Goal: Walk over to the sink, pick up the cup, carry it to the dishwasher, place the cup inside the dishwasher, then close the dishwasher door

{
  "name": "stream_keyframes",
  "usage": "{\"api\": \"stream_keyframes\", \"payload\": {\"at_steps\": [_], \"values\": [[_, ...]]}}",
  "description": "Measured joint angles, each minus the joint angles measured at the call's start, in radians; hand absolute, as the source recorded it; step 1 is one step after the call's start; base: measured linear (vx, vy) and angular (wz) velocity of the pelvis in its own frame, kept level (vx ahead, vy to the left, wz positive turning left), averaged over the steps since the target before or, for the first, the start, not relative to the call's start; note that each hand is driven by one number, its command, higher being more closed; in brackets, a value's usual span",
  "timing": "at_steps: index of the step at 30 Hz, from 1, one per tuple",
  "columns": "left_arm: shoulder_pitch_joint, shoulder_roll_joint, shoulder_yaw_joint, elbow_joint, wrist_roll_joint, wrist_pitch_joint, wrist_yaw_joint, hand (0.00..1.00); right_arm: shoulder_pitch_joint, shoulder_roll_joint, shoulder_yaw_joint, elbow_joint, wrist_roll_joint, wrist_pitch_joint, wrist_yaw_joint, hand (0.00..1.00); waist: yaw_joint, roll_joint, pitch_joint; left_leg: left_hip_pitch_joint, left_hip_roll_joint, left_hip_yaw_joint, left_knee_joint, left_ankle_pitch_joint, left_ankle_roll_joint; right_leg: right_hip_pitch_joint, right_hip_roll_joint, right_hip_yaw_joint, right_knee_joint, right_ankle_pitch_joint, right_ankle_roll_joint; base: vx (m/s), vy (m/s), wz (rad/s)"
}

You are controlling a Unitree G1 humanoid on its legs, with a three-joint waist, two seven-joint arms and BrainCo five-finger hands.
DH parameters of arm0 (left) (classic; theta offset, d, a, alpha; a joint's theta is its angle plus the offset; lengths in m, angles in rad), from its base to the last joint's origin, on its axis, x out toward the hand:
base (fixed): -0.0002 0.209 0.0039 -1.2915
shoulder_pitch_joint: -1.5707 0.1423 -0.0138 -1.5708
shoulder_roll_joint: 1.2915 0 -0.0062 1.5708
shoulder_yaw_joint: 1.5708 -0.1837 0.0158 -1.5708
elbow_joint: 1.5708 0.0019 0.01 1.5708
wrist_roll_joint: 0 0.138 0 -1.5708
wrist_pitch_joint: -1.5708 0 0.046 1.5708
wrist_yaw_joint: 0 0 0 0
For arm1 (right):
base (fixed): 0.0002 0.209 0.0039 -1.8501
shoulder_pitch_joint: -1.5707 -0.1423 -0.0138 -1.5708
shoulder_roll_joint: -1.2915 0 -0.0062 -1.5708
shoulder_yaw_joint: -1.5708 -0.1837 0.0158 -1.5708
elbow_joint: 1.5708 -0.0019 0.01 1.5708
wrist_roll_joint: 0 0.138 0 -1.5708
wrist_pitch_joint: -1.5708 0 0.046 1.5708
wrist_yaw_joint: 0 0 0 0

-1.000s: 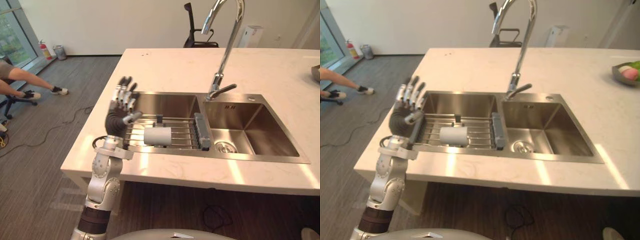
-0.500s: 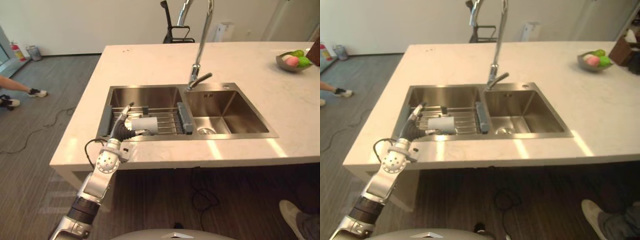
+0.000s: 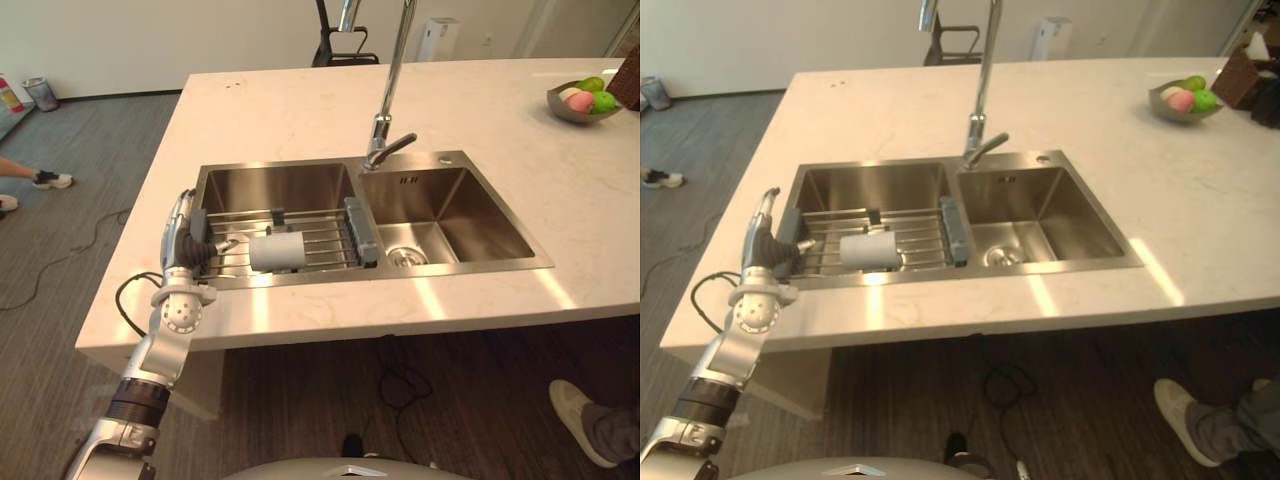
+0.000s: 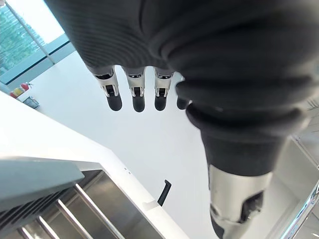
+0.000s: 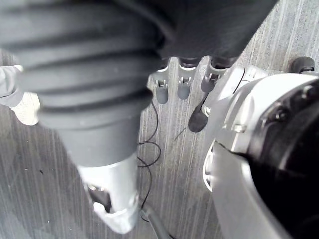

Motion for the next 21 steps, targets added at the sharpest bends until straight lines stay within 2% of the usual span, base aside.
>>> {"api": "stream_keyframes", "payload": {"at_steps": [4,9,16,19,21], "values": [[-0.003,-0.006,-0.021,0.032,0.045,0.005,0.004,0.00,0.008,0.003,0.029,-0.007,0.000,-0.027,-0.005,0.00,-0.016,0.004,0.002,-0.001,0.002,0.020,0.000,-0.004,0.001,-0.011,0.005,0.018,0.000,-0.001,0.001,-0.01,-0.004,-0.16],[-0.082,-0.007,-0.070,0.127,0.109,0.001,-0.070,0.00,0.029,-0.001,0.086,-0.022,0.001,-0.047,-0.030,0.00,-0.025,0.010,0.005,-0.001,0.012,0.043,-0.001,-0.006,-0.001,-0.023,0.018,0.035,0.000,0.005,-0.007,0.01,-0.015,-0.12],[-0.096,-0.008,-0.185,0.147,0.124,-0.008,-0.118,0.00,0.029,-0.006,0.105,-0.022,0.028,-0.048,-0.050,0.00,-0.046,0.015,0.007,0.008,0.013,0.068,-0.015,-0.007,-0.002,-0.034,0.026,0.059,0.000,0.009,-0.009,0.02,0.005,-0.11],[-0.128,-0.007,-0.213,0.155,0.142,0.000,-0.130,0.00,0.032,-0.006,0.105,-0.021,0.039,-0.047,-0.061,0.00,-0.052,0.015,0.007,0.009,0.012,0.068,-0.016,-0.007,-0.002,-0.034,0.025,0.060,0.000,0.009,-0.007,0.00,0.000,0.00],[-0.153,-0.006,-0.233,0.161,0.162,0.023,-0.165,0.00,0.036,-0.006,0.107,-0.021,0.040,-0.043,-0.067,0.00,-0.060,0.015,0.008,0.009,0.011,0.070,-0.016,-0.007,-0.002,-0.035,0.025,0.064,0.000,0.010,-0.007,0.00,0.002,-0.02]]}}
